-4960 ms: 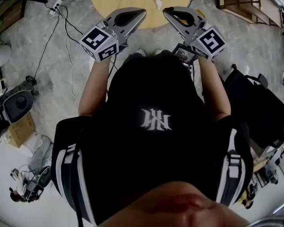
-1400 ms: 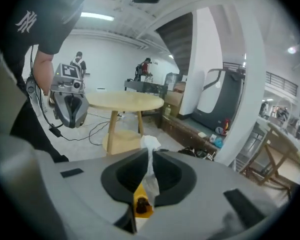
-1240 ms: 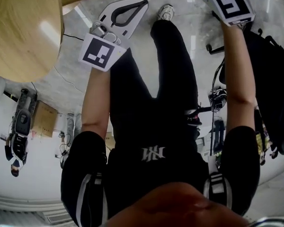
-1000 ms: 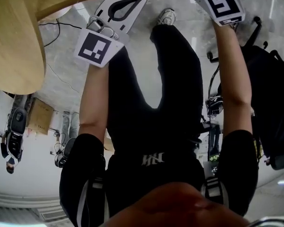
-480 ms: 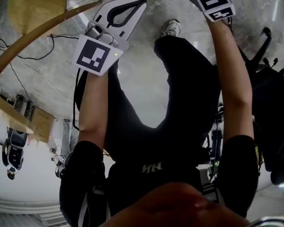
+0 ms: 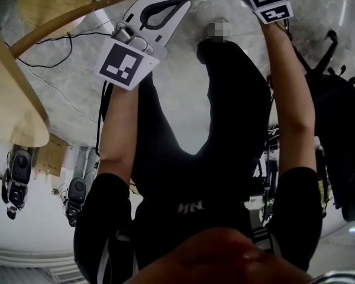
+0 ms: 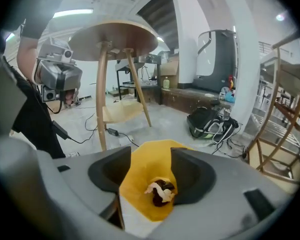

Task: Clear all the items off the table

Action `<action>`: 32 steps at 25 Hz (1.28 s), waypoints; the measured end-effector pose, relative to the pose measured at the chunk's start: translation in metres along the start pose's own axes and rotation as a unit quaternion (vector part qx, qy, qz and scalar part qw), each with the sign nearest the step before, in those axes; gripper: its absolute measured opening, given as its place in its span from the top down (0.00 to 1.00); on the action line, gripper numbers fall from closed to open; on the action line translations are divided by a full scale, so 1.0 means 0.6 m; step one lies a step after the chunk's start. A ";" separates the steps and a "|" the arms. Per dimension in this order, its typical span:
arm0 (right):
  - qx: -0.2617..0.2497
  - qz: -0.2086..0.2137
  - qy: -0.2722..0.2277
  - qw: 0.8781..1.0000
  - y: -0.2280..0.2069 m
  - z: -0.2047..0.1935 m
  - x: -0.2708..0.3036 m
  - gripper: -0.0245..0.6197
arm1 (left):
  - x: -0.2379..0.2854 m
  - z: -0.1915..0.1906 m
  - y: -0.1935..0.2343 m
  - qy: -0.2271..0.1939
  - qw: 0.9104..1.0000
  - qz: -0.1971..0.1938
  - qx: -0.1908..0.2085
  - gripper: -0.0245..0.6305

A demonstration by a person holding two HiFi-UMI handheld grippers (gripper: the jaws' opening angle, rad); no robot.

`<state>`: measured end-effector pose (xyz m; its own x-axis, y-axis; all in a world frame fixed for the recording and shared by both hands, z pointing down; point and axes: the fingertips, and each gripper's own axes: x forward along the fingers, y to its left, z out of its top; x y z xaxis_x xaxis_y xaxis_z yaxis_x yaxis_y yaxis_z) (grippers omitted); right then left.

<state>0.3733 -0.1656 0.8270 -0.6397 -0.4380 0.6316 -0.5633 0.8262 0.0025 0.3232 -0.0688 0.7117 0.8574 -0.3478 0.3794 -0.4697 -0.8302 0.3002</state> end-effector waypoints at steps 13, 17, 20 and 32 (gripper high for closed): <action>-0.052 -0.018 -0.110 0.992 0.158 0.532 -0.361 0.69 | -0.312 0.393 -0.178 -0.091 0.995 -0.025 -0.027 0.94; -0.071 -0.011 -0.202 0.977 0.246 0.756 -0.426 0.82 | -0.488 0.495 -0.166 -0.126 0.992 0.003 0.001 0.94; -0.080 0.006 -0.208 0.975 0.325 0.867 -0.449 0.91 | -0.623 0.537 -0.156 -0.145 0.989 0.027 -0.008 0.94; -0.057 0.194 -0.211 0.956 0.656 1.117 -0.427 0.96 | -1.027 0.609 -0.159 -0.174 0.976 0.114 0.061 0.94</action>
<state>-0.0351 0.0347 0.1464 -0.9567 -0.1740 0.2332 -0.1948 0.9784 -0.0691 -0.0837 0.0653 0.1295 0.7625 -0.6396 0.0976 -0.6469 -0.7517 0.1282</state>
